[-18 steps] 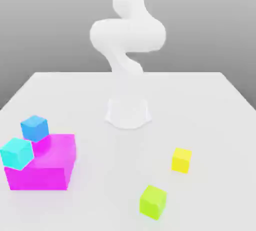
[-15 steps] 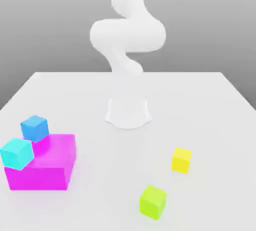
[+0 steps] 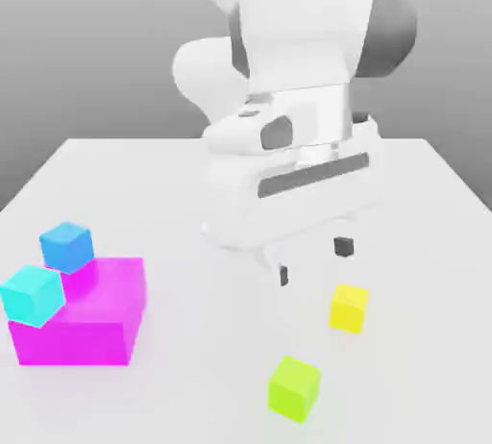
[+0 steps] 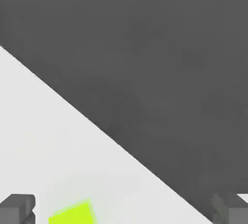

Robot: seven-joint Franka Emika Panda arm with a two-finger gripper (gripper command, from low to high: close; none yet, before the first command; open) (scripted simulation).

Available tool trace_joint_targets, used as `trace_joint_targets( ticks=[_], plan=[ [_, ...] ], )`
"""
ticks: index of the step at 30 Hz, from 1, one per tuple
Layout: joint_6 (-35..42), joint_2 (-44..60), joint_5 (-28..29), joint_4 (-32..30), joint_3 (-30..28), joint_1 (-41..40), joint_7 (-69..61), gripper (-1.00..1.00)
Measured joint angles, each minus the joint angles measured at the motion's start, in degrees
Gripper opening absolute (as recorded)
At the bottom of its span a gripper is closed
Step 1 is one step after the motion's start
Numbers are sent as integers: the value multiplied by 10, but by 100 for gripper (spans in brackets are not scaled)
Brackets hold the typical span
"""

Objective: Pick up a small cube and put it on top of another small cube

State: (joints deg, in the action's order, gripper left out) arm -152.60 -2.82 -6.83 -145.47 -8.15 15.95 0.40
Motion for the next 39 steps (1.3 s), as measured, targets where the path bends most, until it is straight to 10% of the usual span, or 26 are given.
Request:
trace_joint_targets(
  ticks=[11, 12, 25, 39],
  plan=[
    [-146, 224, 2, -22, 35, -17, -120, 0],
    [-156, 237, 0, -19, 41, -22, -122, -100],
    [-64, 127, 36, -38, 11, -12, -92, -100],
    [148, -39, 104, 14, -163, -303, 33, -100]
  ],
)
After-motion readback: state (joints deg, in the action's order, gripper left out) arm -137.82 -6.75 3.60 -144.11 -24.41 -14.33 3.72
